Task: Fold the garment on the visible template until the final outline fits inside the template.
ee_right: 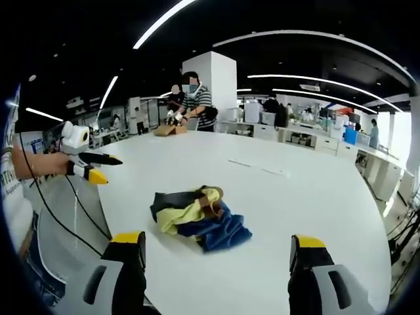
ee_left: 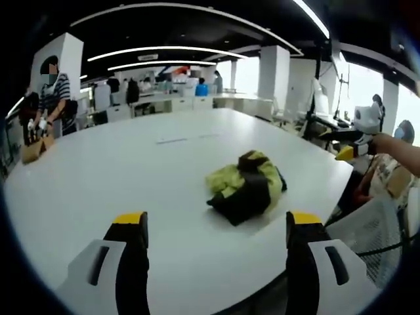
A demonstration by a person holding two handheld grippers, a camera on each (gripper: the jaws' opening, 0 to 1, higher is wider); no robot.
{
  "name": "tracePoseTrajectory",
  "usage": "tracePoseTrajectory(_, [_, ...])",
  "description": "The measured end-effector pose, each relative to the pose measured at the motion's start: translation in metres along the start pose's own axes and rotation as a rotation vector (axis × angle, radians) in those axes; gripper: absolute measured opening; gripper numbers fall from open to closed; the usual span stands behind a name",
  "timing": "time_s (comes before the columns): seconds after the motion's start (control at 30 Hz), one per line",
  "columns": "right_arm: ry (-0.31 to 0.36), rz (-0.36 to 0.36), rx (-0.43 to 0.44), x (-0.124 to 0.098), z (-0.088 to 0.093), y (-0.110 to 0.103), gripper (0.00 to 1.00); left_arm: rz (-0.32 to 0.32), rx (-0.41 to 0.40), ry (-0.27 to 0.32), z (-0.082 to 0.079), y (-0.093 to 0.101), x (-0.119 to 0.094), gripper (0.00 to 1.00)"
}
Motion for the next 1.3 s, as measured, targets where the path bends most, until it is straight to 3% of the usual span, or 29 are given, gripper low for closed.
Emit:
tracePoseTrajectory(0.73, [0.01,-0.026,0.003,0.013,-0.004,0.0,0.86,0.016,-0.005,-0.007,-0.002,-0.003,0.003,0.79])
tracePoseTrajectory(1.3, [0.031,-0.084,-0.006,0.042,-0.016,0.003,0.79,0.087,0.015,-0.004,-0.015,0.007,0.025,0.65])
Point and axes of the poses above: the point that each gripper's makers call its tool centre point, and the gripper's own axes: x roughly forward along the fingers, y roughly to its right, z roughly out of its underside, the point moved 10 cm from there along -x, roughly backward along the fingers, and after that the axes turned 11 degrees about -y, right-handed, at the moved point
